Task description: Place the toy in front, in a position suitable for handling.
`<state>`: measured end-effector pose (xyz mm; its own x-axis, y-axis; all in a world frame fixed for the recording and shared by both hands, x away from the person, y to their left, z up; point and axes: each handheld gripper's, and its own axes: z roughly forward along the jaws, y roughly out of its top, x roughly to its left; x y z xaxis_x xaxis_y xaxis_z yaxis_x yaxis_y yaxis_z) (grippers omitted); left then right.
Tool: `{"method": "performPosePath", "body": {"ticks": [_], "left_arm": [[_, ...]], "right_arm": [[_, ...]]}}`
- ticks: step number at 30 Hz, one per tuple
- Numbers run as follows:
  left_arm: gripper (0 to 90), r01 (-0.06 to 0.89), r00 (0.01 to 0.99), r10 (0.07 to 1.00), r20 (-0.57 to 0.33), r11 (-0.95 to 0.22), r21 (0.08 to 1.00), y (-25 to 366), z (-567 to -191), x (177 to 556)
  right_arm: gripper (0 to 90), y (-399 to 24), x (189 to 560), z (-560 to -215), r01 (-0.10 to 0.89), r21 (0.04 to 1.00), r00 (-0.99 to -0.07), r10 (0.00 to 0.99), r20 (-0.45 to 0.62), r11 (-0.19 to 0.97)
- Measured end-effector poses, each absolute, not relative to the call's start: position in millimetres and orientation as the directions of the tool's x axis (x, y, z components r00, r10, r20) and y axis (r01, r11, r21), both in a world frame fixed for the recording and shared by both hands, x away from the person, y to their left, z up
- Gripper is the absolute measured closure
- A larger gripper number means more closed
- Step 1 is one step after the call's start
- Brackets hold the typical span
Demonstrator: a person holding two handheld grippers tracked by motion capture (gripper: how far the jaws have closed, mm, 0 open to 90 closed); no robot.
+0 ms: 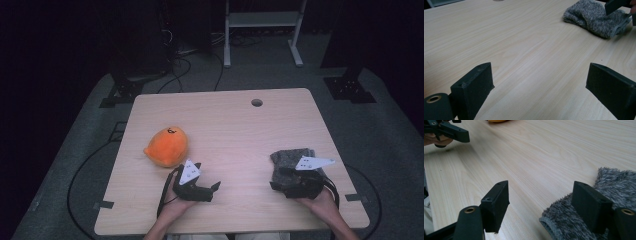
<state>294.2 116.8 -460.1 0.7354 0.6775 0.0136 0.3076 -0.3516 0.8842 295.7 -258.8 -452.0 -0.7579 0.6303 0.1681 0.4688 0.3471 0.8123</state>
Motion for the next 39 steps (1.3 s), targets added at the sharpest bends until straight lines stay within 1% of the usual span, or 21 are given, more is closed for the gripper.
{"method": "performPosePath", "body": {"ticks": [7, 12, 14, 17, 23, 33, 39], "left_arm": [[6.3, 0.303, 0.727, 0.687, 0.014, -0.338, 0.891, 118.1, -456.2, 295.3], [6.3, 0.28, 0.714, 0.699, 0.025, -0.319, 0.906, 123.5, -445.7, 297.3], [6.3, 0.276, 0.703, 0.711, 0.017, -0.295, 0.915, 126.8, -442.0, 298.9], [5.7, 0.262, 0.683, 0.729, 0.032, -0.286, 0.922, 133.1, -436.0, 301.8], [5.1, 0.257, 0.644, 0.764, 0.017, -0.238, 0.937, 147.5, -427.8, 308.0], [5.3, 0.236, 0.588, 0.809, 0.022, -0.197, 0.952, 169.8, -416.6, 314.6], [4.6, 0.235, 0.536, 0.844, 0.001, -0.15, 0.96, 189.2, -412.6, 319.4]], "right_arm": [[29.0, -258.6, 296.4, -453.2, 0.47, 0.812, -0.761, 0.624, 0.175, 0.345], [29.0, -258.2, 296.2, -452.1, 0.469, 0.812, -0.757, 0.632, 0.166, 0.348], [29.0, -258.0, 295.1, -450.5, 0.463, 0.817, -0.758, 0.632, 0.163, 0.345], [29.0, -257.3, 293.5, -450.1, 0.459, 0.817, -0.759, 0.632, 0.156, 0.349], [29.0, -258.2, 294.8, -450.3, 0.46, 0.819, -0.76, 0.629, 0.163, 0.343], [29.0, -258.1, 294.0, -451.0, 0.464, 0.816, -0.759, 0.629, 0.165, 0.346], [29.0, -257.9, 293.9, -451.9, 0.466, 0.813, -0.761, 0.626, 0.167, 0.349]]}}
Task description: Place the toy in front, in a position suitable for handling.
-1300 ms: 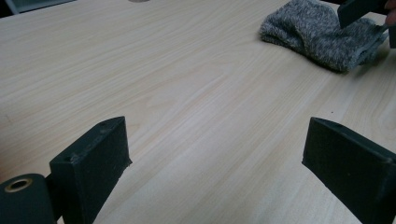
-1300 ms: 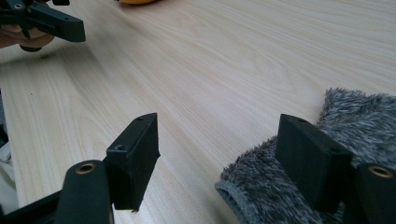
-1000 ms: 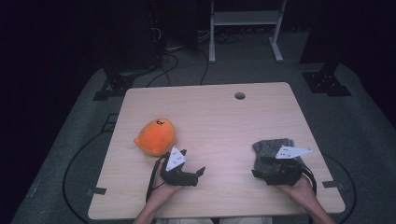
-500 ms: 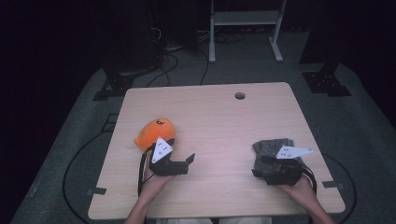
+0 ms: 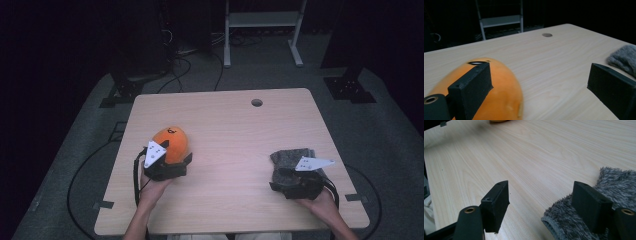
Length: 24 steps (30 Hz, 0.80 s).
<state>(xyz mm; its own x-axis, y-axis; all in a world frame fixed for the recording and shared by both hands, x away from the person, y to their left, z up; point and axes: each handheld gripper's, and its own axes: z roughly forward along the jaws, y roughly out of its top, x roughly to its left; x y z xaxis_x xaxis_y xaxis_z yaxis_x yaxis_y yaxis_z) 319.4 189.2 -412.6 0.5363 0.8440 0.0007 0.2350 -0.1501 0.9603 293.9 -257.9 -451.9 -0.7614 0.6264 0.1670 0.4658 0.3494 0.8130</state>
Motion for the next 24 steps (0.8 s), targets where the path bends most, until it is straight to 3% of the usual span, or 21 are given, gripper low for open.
{"method": "performPosePath", "body": {"ticks": [15, 21, 24], "left_arm": [[4.6, 0.248, 0.414, 0.91, -0.016, -0.096, 0.964, 230.1, -419.7, 330.2], [4.8, 0.26, 0.397, 0.917, 0.032, -0.145, 0.955, 237.6, -427.6, 334.0], [4.8, 0.272, 0.391, 0.92, 0.014, -0.13, 0.953, 238.9, -429.0, 336.1]], "right_arm": [[29.0, -256.6, 293.2, -453.4, 0.472, 0.807, -0.765, 0.62, 0.175, 0.355], [29.5, -256.4, 293.0, -453.8, 0.472, 0.805, -0.769, 0.614, 0.177, 0.359], [29.6, -256.0, 292.8, -453.8, 0.468, 0.806, -0.774, 0.608, 0.175, 0.363]]}}
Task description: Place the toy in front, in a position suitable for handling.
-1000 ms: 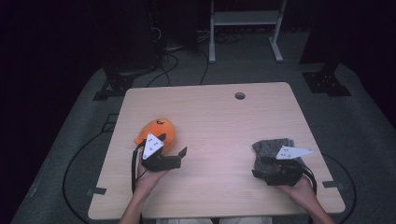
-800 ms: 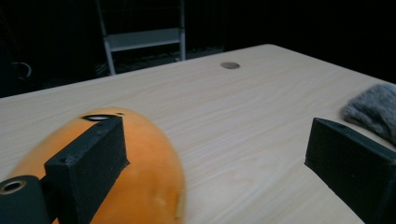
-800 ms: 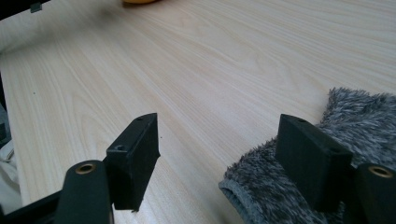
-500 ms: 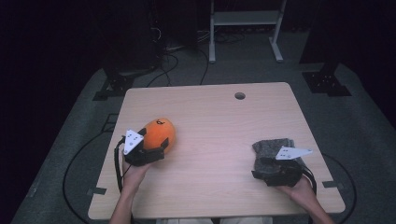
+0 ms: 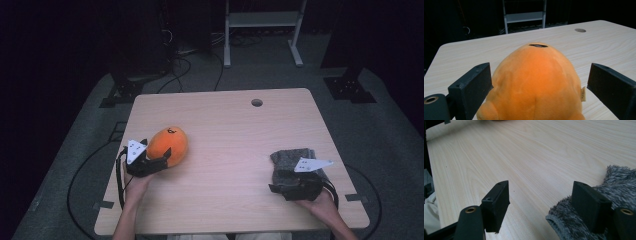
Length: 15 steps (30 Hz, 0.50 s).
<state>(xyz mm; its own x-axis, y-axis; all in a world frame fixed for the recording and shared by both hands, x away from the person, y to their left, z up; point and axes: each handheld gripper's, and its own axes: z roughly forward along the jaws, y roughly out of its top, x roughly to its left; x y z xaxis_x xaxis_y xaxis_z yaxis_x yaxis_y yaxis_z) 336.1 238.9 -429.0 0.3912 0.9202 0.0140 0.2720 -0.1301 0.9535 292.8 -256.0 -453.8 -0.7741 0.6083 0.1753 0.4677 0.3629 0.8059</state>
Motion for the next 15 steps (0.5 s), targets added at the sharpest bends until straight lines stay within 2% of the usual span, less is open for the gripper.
{"method": "performPosePath", "body": {"ticks": [12, 15], "left_arm": [[4.4, 0.335, 0.384, 0.923, -0.021, -0.118, 0.935, 237.6, -442.3, 348.0], [4.3, 0.37, 0.371, 0.928, 0.011, -0.158, 0.916, 234.8, -447.9, 352.1]], "right_arm": [[30.4, -255.1, 292.5, -454.2, 0.47, 0.802, -0.778, 0.603, 0.178, 0.369], [31.4, -254.6, 291.6, -454.0, 0.462, 0.803, -0.784, 0.597, 0.17, 0.378]]}}
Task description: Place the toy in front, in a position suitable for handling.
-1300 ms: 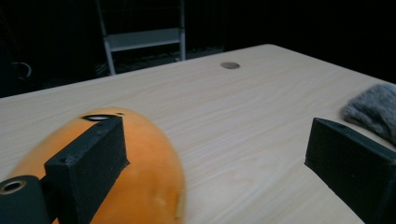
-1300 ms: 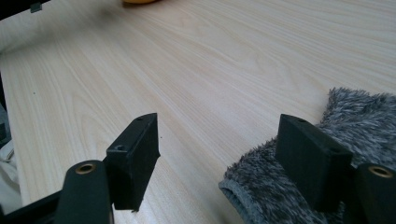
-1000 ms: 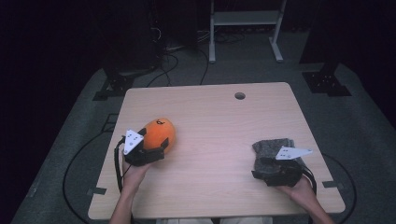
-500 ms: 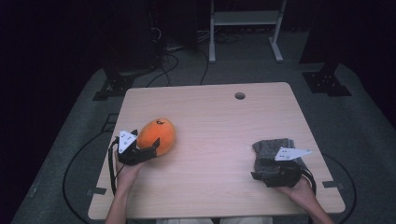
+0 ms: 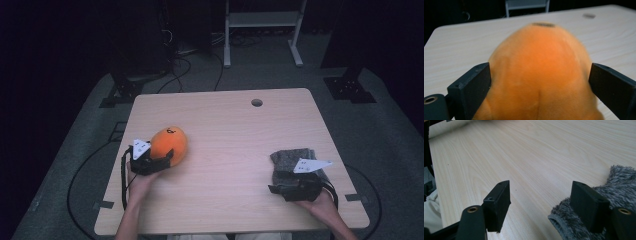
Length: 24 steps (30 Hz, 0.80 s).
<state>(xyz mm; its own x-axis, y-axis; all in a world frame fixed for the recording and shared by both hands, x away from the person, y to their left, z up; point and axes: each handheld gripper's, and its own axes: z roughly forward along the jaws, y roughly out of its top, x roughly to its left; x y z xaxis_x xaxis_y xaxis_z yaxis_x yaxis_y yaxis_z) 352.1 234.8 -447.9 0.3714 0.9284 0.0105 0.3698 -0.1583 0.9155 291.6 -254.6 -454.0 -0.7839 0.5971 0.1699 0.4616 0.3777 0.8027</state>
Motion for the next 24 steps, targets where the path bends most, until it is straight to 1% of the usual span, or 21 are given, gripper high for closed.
{"method": "performPosePath", "body": {"ticks": [2, 3, 4, 6, 7, 8, 11, 15, 19, 24], "left_arm": [[5.7, 0.368, 0.376, 0.927, 0.011, -0.161, 0.916, 235.7, -450.5, 352.2], [8.9, 0.371, 0.375, 0.927, 0.017, -0.166, 0.914, 236.3, -450.3, 351.2], [13.7, 0.371, 0.375, 0.927, 0.017, -0.166, 0.914, 236.3, -450.3, 351.2], [22.0, 0.369, 0.38, 0.923, 0.054, -0.205, 0.906, 234.2, -449.3, 348.9], [26.4, 0.369, 0.38, 0.923, 0.054, -0.205, 0.906, 234.2, -449.3, 348.9], [32.4, 0.381, 0.361, 0.93, 0.074, -0.219, 0.898, 231.3, -448.3, 348.9], [41.3, 0.407, 0.325, 0.944, 0.063, -0.2, 0.891, 228.8, -445.0, 351.4], [46.9, 0.378, 0.315, 0.944, 0.095, -0.217, 0.9, 225.1, -443.6, 350.7], [51.1, 0.355, 0.323, 0.943, 0.074, -0.193, 0.915, 225.7, -441.7, 348.7], [53.4, 0.354, 0.332, 0.943, 0.027, -0.151, 0.923, 229.9, -440.2, 347.5]], "right_arm": [[31.6, -254.3, 291.9, -454.4, 0.464, 0.801, -0.784, 0.596, 0.173, 0.378], [31.6, -254.3, 291.9, -454.5, 0.465, 0.8, -0.784, 0.596, 0.173, 0.379], [31.8, -254.2, 291.8, -454.5, 0.464, 0.8, -0.785, 0.595, 0.173, 0.38], [31.8, -254.1, 291.9, -454.5, 0.463, 0.801, -0.786, 0.594, 0.173, 0.38], [31.8, -254.1, 291.9, -454.5, 0.463, 0.801, -0.786, 0.594, 0.173, 0.38], [32.1, -253.8, 292.1, -454.8, 0.468, 0.796, -0.785, 0.594, 0.175, 0.383], [32.8, -253.2, 291.2, -455.0, 0.462, 0.798, -0.788, 0.592, 0.169, 0.387], [32.8, -253.1, 291.5, -455.4, 0.465, 0.795, -0.787, 0.594, 0.169, 0.389], [32.9, -254.9, 292.5, -455.3, 0.468, 0.798, -0.781, 0.599, 0.173, 0.38], [33.0, -256.1, 293.6, -455.7, 0.473, 0.797, -0.779, 0.601, 0.18, 0.374]]}}
